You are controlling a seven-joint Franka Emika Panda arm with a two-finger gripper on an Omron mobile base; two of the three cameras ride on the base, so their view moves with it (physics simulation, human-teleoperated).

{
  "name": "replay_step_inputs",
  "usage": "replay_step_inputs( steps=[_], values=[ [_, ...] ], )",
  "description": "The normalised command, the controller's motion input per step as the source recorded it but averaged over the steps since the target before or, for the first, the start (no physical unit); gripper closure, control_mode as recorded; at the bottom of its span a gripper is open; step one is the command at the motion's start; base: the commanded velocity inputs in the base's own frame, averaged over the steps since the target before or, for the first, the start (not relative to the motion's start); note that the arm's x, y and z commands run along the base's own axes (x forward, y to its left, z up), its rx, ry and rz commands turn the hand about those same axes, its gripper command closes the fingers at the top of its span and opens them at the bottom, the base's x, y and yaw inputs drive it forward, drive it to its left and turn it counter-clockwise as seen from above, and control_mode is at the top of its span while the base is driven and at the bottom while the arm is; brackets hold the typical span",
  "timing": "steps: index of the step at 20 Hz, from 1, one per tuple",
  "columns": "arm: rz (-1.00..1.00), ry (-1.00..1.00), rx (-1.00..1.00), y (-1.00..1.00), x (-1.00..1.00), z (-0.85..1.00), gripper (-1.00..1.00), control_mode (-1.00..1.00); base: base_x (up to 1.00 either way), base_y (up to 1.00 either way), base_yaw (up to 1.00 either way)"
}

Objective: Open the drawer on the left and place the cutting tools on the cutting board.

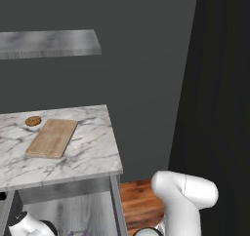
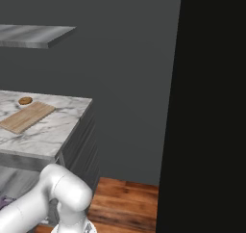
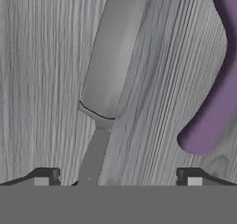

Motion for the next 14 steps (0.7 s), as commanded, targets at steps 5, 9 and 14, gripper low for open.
replay_step_inputs(
  steps=[5,9,14],
  values=[
    [0.01,0.03,0.01,0.26,0.02,-0.35,-1.0,-1.0,0.0,0.0,0.0],
    [0.0,0.01,0.0,0.18,0.0,-0.34,-1.0,-1.0,0.0,0.0,0.0],
    [0.0,0.0,0.0,0.07,-0.03,-0.24,-1.0,-1.0,0.0,0.0,0.0]
  ],
)
